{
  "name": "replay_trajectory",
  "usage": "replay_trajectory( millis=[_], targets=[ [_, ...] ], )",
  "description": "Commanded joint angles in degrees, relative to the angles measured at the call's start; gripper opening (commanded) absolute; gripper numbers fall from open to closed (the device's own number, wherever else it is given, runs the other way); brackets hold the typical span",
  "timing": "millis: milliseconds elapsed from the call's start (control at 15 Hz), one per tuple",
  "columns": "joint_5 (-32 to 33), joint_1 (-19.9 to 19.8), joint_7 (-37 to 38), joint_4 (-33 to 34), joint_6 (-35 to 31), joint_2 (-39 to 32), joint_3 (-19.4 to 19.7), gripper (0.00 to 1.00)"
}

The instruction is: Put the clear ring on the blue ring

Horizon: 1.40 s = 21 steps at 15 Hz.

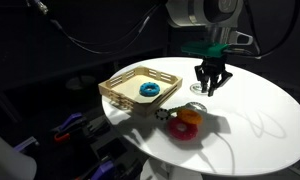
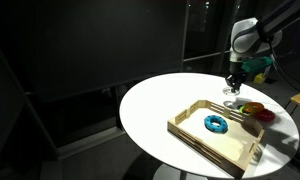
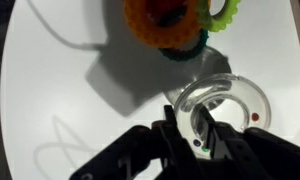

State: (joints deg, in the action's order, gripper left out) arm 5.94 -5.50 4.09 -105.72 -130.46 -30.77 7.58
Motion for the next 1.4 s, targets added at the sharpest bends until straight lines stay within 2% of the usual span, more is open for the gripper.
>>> replay_trajectory(
  millis=[0,467,600,667,1267,1333],
  targets=[
    [-0.89,0.36,0.65,-1.68,2.97,4.40,-0.46,0.09],
    [-0.87,0.45,-0.01,-2.72,6.31,8.23,-1.15,0.08],
    [0.00,0.51,0.00,-1.18,5.37,6.22,-0.96,0.08],
    [0.00,0.51,0.00,-1.20,5.42,6.32,-0.97,0.27],
    [0.00,0.51,-0.01,-1.20,5.38,5.86,-0.97,0.27],
    [0.00,0.51,-0.01,-1.20,5.38,5.86,-0.97,0.09]
  ],
)
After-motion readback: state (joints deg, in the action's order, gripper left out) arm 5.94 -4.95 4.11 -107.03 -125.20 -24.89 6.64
